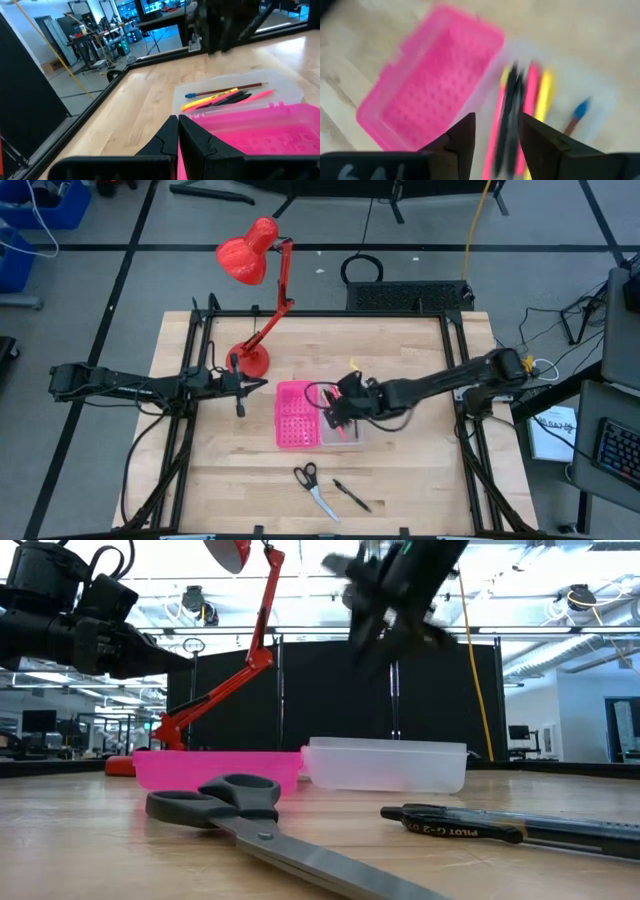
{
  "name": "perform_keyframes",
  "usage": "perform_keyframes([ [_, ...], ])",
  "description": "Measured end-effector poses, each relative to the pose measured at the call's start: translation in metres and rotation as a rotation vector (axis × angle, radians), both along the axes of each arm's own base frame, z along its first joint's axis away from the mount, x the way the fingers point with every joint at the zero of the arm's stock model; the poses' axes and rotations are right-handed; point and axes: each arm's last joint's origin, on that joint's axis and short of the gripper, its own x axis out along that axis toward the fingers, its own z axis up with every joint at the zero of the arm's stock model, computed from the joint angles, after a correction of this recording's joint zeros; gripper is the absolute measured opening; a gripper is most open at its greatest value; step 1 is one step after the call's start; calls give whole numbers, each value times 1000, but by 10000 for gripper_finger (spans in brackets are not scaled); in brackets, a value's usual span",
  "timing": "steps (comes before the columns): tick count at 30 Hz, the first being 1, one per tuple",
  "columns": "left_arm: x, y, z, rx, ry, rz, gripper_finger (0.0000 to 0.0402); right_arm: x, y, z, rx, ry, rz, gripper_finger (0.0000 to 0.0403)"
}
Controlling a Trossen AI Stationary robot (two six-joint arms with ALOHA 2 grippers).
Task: Pick & place school supplies into a supply box
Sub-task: Put the black scissors into the pink supply box
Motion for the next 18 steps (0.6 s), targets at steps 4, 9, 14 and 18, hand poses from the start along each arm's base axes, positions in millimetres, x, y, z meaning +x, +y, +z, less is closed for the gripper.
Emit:
perform_keyframes([
  [4, 0, 0, 3, 2, -30, 0, 21, -21, 21, 30, -258, -45, 67, 136],
  [9, 0, 0, 7, 5, -73, 3, 21, -50, 43, 29, -370, -46, 176, 127],
  [14, 0, 1, 15, 9, -160, 40, 21, -78, 47, -9, -397, -100, 214, 86],
  [18, 0, 1, 16, 21, -165, 46, 21, -95, 34, -45, -317, -126, 318, 15],
])
